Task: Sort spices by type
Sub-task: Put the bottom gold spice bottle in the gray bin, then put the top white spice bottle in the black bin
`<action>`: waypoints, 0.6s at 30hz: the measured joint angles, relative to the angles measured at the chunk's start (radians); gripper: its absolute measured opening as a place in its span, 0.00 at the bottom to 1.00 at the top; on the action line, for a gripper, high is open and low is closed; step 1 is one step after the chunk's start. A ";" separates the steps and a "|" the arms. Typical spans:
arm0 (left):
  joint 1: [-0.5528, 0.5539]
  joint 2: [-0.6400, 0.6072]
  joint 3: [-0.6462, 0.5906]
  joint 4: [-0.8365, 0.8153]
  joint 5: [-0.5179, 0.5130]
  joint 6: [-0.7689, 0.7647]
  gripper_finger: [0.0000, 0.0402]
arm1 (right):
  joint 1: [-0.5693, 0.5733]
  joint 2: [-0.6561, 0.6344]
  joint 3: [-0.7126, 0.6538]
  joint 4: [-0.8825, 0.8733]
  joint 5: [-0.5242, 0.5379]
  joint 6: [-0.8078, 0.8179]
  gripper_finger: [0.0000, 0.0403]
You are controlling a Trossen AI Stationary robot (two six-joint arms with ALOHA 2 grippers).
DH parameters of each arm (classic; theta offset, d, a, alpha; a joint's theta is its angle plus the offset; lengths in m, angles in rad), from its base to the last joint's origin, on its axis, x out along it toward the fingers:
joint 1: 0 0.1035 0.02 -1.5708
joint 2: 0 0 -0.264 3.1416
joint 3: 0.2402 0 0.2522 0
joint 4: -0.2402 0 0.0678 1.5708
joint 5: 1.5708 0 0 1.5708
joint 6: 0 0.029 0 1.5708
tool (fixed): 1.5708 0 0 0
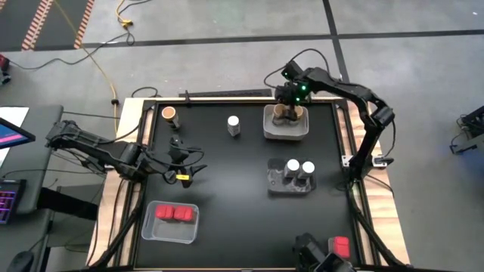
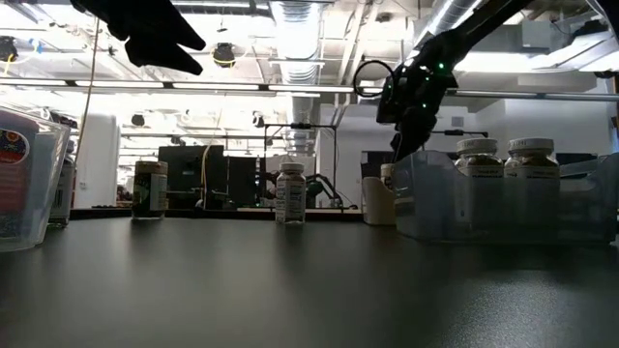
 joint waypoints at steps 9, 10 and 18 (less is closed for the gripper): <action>0.000 0.000 0.000 0.000 0.000 0.032 0.77 | -0.027 -0.015 0.089 -0.109 -0.002 0.204 0.99; 0.000 0.000 0.000 0.000 0.000 0.041 0.77 | -0.028 -0.028 0.090 -0.113 -0.002 0.211 0.99; 0.000 0.000 0.000 0.000 0.000 0.067 0.77 | 0.013 -0.231 0.089 -0.134 0.188 0.304 0.96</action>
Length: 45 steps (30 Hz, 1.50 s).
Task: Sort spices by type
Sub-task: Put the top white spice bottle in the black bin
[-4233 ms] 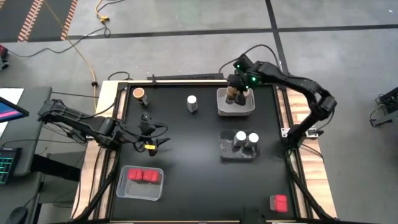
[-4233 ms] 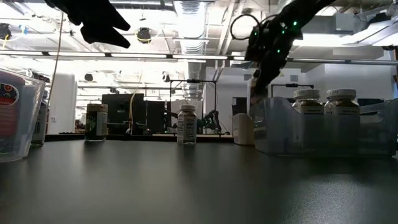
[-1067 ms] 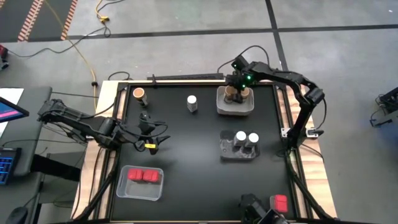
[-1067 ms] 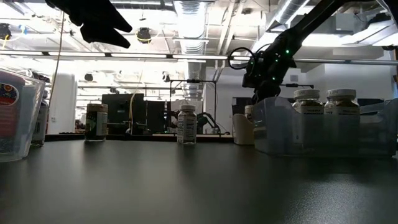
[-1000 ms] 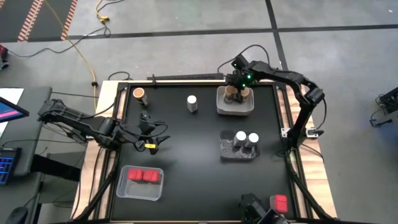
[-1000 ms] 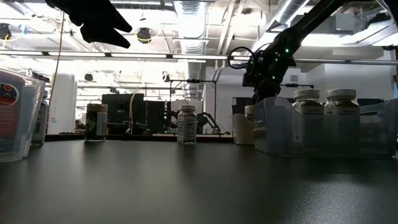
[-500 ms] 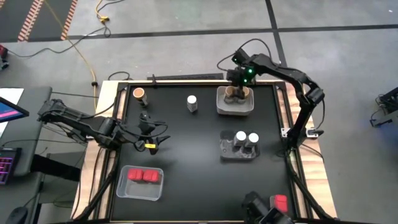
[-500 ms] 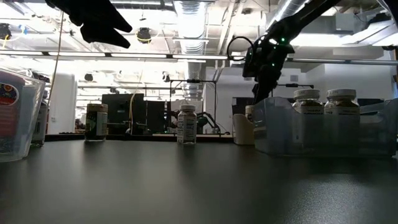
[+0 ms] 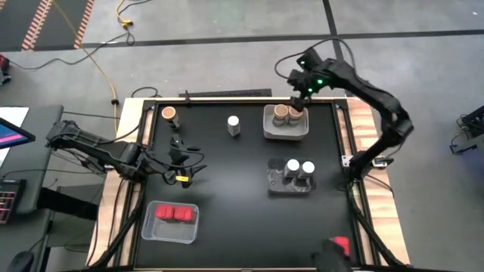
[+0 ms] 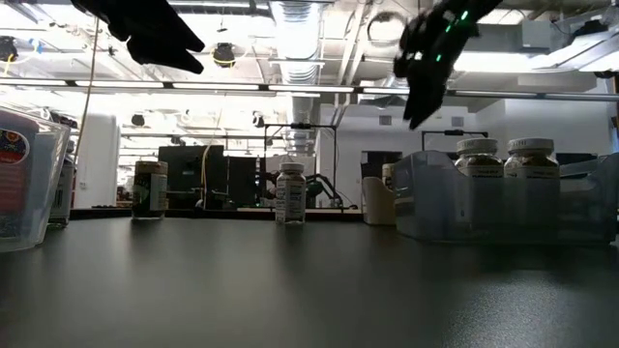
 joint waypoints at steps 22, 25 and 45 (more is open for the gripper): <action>0.000 0.000 0.000 0.005 0.005 -0.023 0.77 | 0.646 -0.242 -0.007 -0.326 0.407 0.939 0.94; 0.000 0.000 0.000 0.005 0.037 -0.028 0.77 | 0.759 -0.242 -0.042 -0.328 0.487 1.055 0.94; 0.149 0.000 0.042 0.032 0.231 -0.079 0.77 | 1.333 -0.240 -0.253 -0.375 0.648 1.696 0.94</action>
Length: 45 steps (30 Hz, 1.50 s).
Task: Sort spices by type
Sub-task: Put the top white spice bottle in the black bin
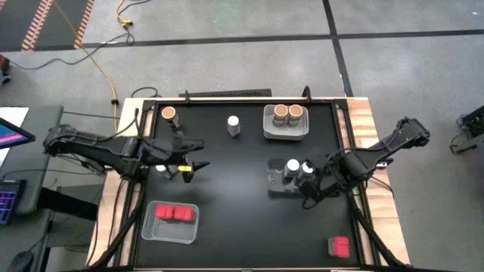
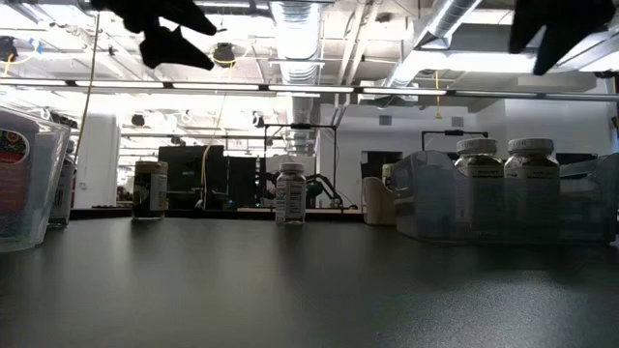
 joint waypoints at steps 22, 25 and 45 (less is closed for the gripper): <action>0.493 0.586 0.571 -0.231 0.412 0.498 0.77 | 0.055 -0.386 -0.283 0.049 0.081 -0.193 0.94; 0.525 0.666 0.675 -0.313 0.450 0.601 0.77 | 0.042 -0.495 -0.362 0.121 0.088 -0.202 0.94; 0.633 1.101 1.051 -0.739 0.411 1.481 0.77 | -0.137 -0.633 -0.438 0.210 0.139 -0.221 0.94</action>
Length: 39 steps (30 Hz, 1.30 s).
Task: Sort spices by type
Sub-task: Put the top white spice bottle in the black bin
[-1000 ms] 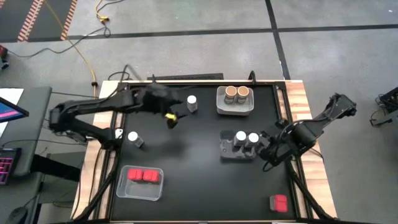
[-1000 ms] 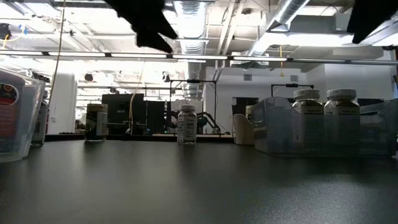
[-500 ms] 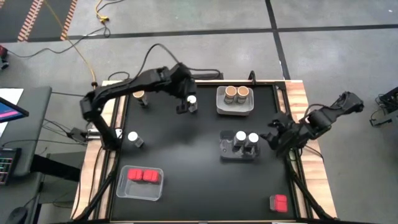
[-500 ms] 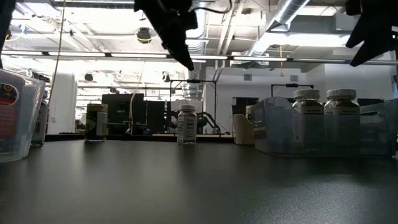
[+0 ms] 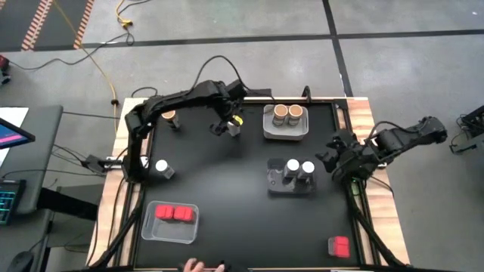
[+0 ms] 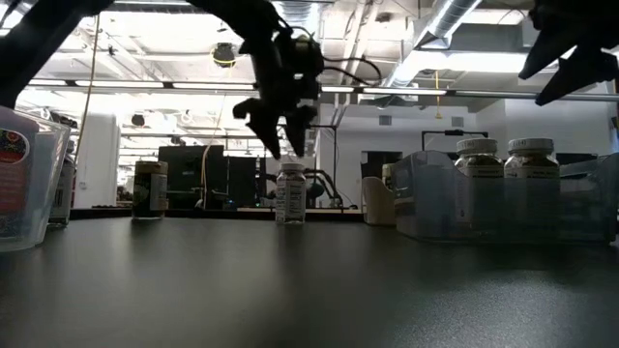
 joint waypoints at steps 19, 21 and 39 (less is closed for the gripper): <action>-0.002 0.089 0.000 0.018 -0.045 0.196 0.77 | -0.070 0.000 0.000 0.004 0.000 0.007 0.94; -0.002 0.089 0.000 0.019 -0.037 0.197 0.77 | -0.070 0.000 0.000 0.004 0.003 0.007 0.94; -0.002 0.089 -0.003 0.030 -0.034 0.237 0.69 | -0.070 0.000 0.001 0.004 0.009 0.007 0.94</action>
